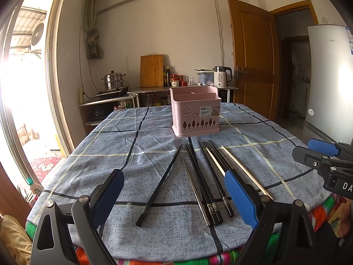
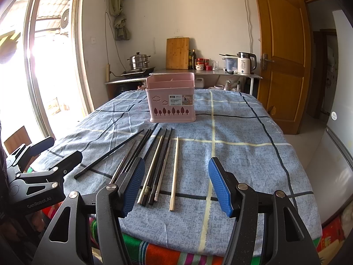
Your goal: Organize utensils
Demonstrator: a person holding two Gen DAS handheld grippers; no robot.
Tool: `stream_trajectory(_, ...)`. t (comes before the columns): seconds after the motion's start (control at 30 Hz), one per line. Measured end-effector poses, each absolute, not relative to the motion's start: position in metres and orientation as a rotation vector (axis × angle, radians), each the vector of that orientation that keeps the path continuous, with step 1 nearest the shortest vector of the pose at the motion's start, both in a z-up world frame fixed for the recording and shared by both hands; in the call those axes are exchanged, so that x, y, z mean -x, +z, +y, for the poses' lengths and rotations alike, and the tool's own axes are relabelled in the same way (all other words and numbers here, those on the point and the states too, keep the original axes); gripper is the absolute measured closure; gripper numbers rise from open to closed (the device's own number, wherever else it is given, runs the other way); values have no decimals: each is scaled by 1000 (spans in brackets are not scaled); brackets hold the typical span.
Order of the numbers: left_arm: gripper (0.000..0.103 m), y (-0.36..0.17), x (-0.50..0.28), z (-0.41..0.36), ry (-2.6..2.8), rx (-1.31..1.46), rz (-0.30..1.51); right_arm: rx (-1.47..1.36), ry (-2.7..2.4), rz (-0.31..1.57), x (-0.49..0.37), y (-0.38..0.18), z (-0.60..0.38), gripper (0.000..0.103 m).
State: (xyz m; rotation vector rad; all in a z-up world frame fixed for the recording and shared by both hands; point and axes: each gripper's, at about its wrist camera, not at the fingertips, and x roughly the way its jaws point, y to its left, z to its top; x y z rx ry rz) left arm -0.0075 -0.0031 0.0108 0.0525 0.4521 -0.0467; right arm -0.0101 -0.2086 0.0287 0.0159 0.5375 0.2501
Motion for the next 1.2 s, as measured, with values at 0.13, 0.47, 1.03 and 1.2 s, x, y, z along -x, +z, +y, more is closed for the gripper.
stream_trajectory(0.13,10,11,8,-3,-45,-52,452,-15,250,537,10,29,-208,42)
stream_trajectory(0.47,10,6,4,-2,-44,-59,461,-17,249,545,7,25,-207,42)
stream_trajectory(1.03,10,-22,-88,18,-110,-78,666,-25,263,640,-44,9,-205,42)
stream_trajectory(1.2,23,-36,-132,30,-106,-58,778,-9,274,695,-73,0,-198,42)
